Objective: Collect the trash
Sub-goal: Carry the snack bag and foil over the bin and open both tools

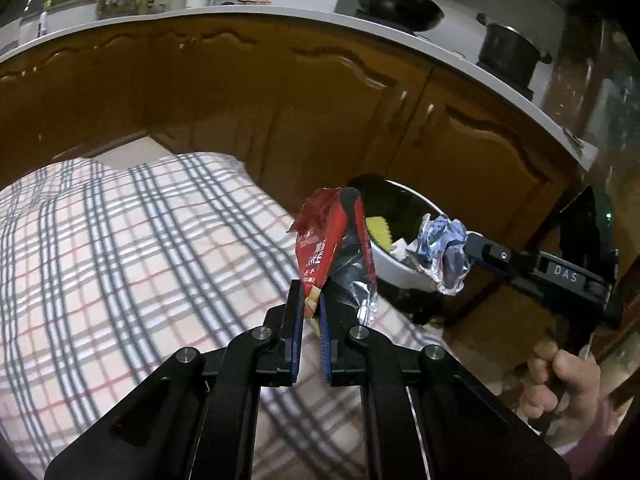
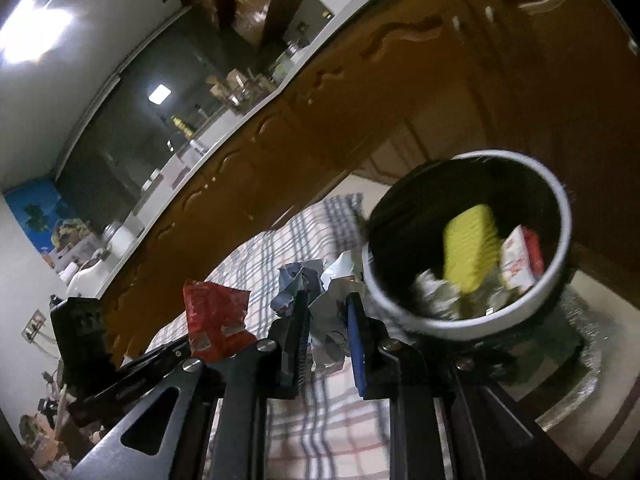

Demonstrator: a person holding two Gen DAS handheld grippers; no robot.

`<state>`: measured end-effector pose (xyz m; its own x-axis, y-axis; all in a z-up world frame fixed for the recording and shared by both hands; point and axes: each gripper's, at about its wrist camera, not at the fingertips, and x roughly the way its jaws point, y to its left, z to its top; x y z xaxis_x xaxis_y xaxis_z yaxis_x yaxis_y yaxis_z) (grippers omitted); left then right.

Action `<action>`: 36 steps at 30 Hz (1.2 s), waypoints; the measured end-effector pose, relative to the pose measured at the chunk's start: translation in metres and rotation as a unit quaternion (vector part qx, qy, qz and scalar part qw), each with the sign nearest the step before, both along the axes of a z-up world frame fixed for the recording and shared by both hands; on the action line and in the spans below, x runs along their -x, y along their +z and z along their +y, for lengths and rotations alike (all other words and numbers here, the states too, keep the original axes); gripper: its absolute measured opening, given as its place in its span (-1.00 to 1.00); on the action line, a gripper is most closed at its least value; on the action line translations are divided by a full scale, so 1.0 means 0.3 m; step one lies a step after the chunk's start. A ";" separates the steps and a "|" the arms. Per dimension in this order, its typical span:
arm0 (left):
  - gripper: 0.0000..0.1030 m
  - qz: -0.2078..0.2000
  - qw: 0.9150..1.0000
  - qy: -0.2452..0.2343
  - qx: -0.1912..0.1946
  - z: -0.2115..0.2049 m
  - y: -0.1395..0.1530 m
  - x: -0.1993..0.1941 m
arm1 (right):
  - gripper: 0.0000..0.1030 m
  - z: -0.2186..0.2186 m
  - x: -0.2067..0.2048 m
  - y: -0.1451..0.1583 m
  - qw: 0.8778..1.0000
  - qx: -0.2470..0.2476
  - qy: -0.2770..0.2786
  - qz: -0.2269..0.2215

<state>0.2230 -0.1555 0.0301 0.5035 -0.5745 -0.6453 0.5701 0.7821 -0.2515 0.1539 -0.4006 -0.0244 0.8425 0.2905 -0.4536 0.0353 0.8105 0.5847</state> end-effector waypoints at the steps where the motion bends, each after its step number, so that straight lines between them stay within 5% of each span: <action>1: -0.88 0.000 1.000 -0.004 0.000 -0.017 0.003 -0.002 | -0.65 -0.015 0.006 0.003 1.000 0.002 -0.006 -0.001; 17: -0.88 -0.006 0.998 -0.062 -0.018 -0.326 0.052 -0.079 | -0.65 -0.190 0.005 0.028 0.997 0.034 -0.067 -0.002; 36: -0.88 0.028 0.994 -0.078 -0.069 -0.546 -0.036 -0.202 | -0.64 -0.286 -0.104 -0.017 0.995 0.060 -0.067 0.044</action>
<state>0.2837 -0.3194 0.0193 0.3763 -0.5472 -0.7477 0.6759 0.7141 -0.1825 0.1850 -0.4863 -0.0296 0.8254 0.1170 -0.5523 0.1953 0.8588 0.4737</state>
